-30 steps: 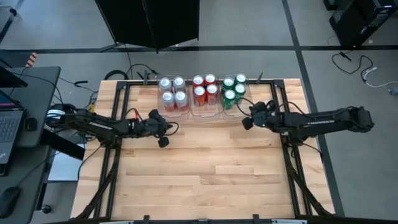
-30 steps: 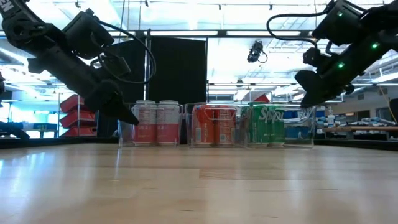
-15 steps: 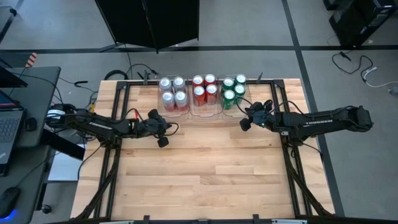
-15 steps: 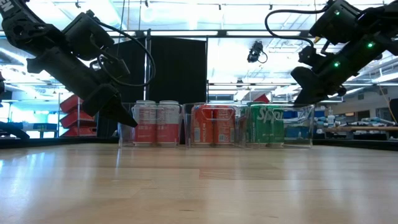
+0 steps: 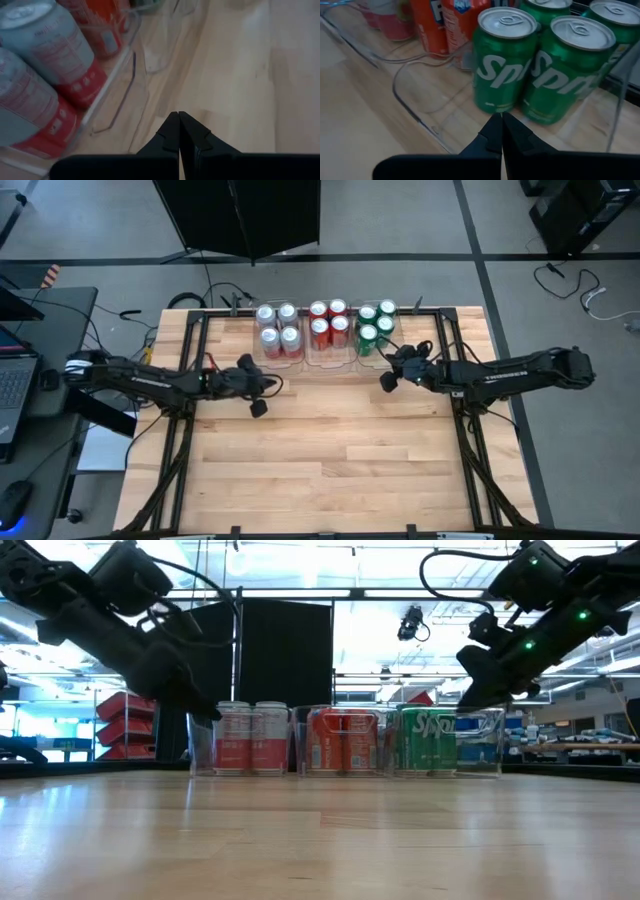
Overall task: Sort soda cans
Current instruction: Move the bottom transparent bin to the left side of the top left transparent bin
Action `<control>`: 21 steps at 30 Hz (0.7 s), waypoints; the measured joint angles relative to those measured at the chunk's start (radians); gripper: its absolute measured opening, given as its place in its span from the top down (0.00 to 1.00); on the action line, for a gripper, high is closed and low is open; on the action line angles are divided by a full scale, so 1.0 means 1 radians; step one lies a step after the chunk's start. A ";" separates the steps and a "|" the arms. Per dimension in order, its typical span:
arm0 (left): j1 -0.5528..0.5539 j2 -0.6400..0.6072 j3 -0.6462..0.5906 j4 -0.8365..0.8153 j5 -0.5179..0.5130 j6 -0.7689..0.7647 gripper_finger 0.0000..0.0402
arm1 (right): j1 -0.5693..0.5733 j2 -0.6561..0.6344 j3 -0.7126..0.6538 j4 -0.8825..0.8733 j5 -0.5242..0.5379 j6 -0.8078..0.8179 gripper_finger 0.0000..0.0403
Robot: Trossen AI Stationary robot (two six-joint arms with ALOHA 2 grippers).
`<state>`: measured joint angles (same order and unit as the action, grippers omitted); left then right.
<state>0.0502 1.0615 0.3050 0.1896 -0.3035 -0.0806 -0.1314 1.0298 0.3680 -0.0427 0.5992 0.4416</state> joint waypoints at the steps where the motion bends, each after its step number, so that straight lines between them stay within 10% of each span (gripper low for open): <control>1: 0.000 -0.015 0.000 -0.004 0.003 0.001 1.00 | 0.000 0.000 0.000 0.011 -0.003 -0.009 1.00; 11: 0.000 -0.136 0.000 -0.043 0.036 0.024 1.00 | 0.001 -0.039 0.030 0.018 -0.082 -0.101 1.00; 21: 0.000 -0.188 0.000 -0.064 0.058 0.024 1.00 | -0.008 -0.100 0.177 -0.520 0.113 0.138 1.00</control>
<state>0.0498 0.8738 0.3050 0.1253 -0.2455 -0.0566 -0.1397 0.9294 0.5454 -0.5625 0.7122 0.5793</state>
